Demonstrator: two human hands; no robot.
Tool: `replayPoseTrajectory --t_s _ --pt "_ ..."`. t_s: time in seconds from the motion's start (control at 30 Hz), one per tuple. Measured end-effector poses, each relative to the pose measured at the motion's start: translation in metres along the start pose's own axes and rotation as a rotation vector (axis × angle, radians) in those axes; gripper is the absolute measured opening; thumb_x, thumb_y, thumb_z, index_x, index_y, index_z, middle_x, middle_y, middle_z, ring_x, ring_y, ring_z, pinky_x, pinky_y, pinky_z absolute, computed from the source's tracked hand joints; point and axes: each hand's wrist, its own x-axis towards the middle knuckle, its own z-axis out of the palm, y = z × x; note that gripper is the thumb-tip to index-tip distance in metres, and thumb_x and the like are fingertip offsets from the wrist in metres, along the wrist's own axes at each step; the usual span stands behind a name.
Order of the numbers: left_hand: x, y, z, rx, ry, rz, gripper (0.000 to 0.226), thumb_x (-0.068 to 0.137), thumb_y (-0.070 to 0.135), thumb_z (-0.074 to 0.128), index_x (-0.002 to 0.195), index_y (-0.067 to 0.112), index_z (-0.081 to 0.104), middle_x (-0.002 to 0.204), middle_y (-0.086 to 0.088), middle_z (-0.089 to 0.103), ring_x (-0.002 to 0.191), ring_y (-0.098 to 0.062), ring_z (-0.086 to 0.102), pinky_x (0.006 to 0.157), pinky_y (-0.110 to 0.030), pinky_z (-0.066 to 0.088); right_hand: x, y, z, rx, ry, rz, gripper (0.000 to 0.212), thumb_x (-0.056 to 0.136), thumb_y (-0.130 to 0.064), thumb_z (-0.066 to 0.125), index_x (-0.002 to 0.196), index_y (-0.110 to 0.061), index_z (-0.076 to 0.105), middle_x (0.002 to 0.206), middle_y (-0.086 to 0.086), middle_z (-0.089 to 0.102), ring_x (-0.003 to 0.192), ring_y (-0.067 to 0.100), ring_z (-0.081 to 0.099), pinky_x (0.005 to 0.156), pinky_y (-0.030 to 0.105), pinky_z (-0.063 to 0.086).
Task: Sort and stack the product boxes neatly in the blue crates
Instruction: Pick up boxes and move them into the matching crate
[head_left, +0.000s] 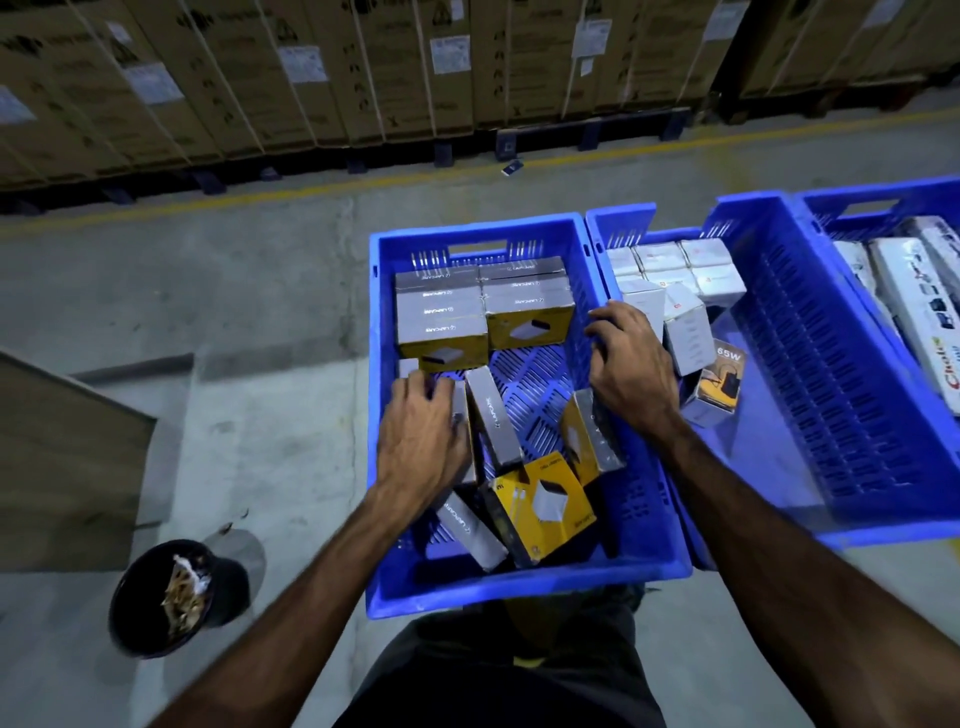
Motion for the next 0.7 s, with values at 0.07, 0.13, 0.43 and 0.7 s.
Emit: replayPoseTrajectory --t_s 0.07,0.13,0.43,0.7 --pt "0.003 0.001 -0.005 -0.029 -0.034 -0.115 0.044 0.087 0.014 0.069 0.129 0.007 0.056 0.133 -0.021 0.053 0.118 -0.042 0.054 0.089 -0.050 0.053 0.000 0.000 0.000 -0.002 -0.002 0.000 0.025 0.094 -0.005 0.057 0.114 -0.002 0.073 0.133 0.009 0.064 0.137 0.026 0.049 0.107 0.044 0.049" --pt "0.012 0.008 -0.003 -0.062 -0.135 -0.224 0.057 0.087 0.005 0.069 0.139 0.002 0.047 0.152 -0.030 0.040 0.126 -0.048 0.055 0.096 -0.052 0.053 0.000 0.000 0.001 -0.005 0.000 0.000 0.026 0.095 -0.005 0.056 0.114 -0.002 0.073 0.132 0.009 0.064 0.136 0.026 0.050 0.104 0.044 0.051" --pt "0.045 0.021 0.021 -0.158 -0.189 -0.400 0.074 0.095 0.005 0.060 0.156 -0.013 0.022 0.160 -0.042 0.024 0.143 -0.054 0.037 0.111 -0.050 0.045 0.001 0.001 0.001 -0.010 -0.015 0.000 0.026 0.096 -0.005 0.057 0.117 -0.003 0.072 0.134 0.009 0.063 0.137 0.026 0.049 0.109 0.045 0.049" --pt "0.059 0.009 0.036 -0.163 -0.179 -0.397 0.066 0.093 0.002 0.059 0.153 -0.008 0.031 0.131 -0.026 0.061 0.127 -0.045 0.047 0.095 -0.047 0.049 -0.001 -0.001 -0.002 -0.006 -0.018 -0.002 0.027 0.097 -0.006 0.056 0.118 -0.002 0.072 0.134 0.009 0.063 0.137 0.026 0.048 0.108 0.044 0.047"
